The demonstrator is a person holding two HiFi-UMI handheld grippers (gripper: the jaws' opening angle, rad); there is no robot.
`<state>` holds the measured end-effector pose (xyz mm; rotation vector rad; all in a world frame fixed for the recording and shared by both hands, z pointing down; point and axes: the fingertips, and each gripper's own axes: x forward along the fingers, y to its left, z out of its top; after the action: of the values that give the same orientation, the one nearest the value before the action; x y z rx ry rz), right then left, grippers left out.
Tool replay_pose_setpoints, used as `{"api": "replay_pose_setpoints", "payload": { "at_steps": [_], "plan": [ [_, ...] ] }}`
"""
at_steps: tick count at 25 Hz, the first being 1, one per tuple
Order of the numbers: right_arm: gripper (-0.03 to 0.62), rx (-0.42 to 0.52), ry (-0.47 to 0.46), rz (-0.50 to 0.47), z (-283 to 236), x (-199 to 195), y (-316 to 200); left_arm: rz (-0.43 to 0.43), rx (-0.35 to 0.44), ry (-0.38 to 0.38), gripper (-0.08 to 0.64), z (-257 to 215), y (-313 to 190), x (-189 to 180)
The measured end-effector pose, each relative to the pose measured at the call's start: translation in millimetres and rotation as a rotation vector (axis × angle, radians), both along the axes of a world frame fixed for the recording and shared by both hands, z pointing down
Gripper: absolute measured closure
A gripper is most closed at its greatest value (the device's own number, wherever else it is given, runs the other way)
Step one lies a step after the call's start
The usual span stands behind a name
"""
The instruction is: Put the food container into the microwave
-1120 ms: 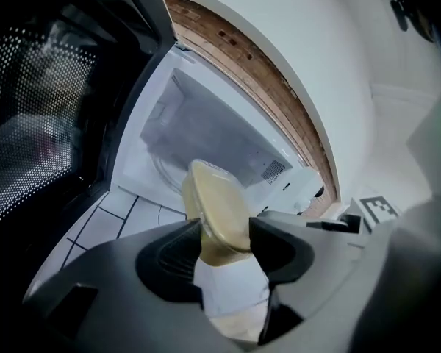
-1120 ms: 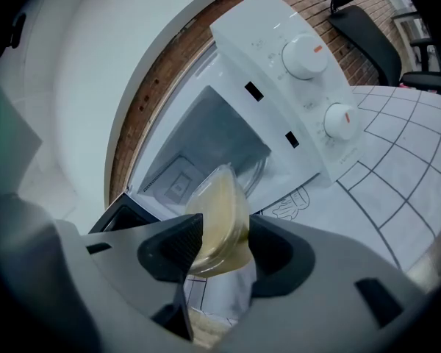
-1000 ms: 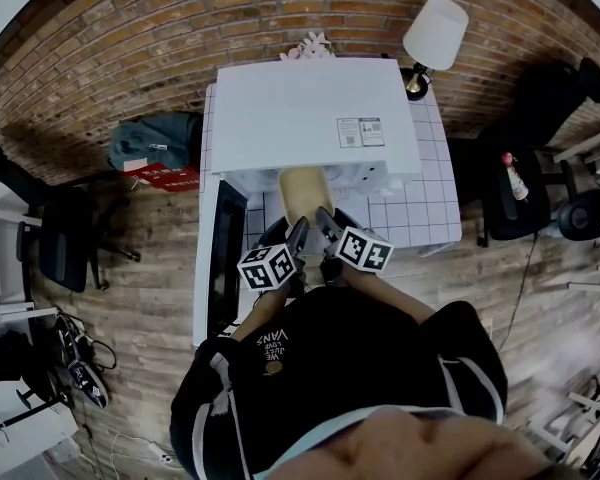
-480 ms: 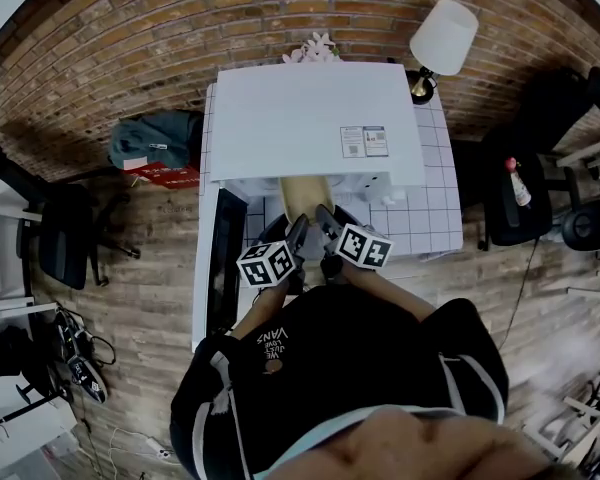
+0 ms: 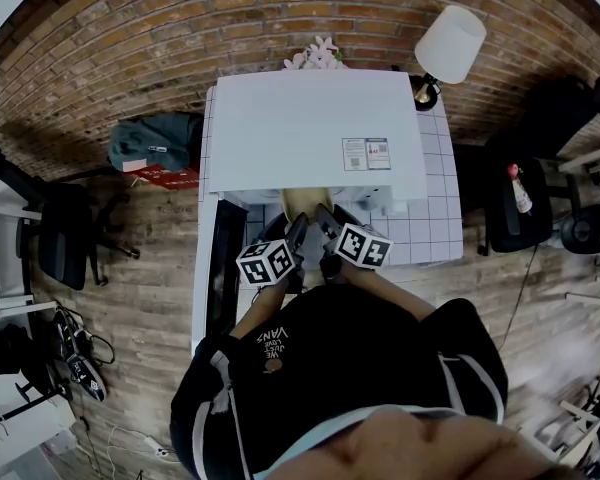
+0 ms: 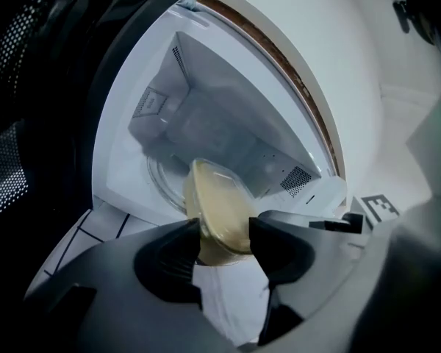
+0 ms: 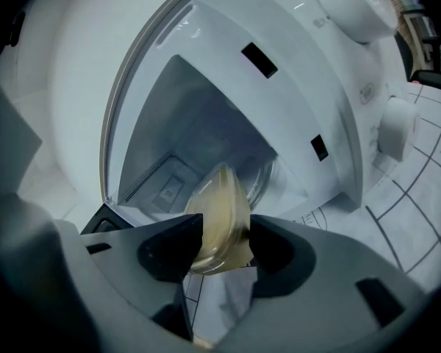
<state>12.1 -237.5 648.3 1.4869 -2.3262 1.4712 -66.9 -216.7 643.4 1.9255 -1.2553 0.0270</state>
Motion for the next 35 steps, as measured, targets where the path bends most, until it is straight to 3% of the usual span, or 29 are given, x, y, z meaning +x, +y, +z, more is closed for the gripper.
{"api": "replay_pose_setpoints", "payload": {
  "at_steps": [29,35],
  "plan": [
    [0.411,0.009,-0.003,-0.014,0,-1,-43,-0.030,0.012,0.022,0.348,2,-44,-2],
    [0.396,0.036,-0.004,-0.014,-6,0,-42,-0.030,0.018,0.028,0.313,1,-42,-1]
  ]
}}
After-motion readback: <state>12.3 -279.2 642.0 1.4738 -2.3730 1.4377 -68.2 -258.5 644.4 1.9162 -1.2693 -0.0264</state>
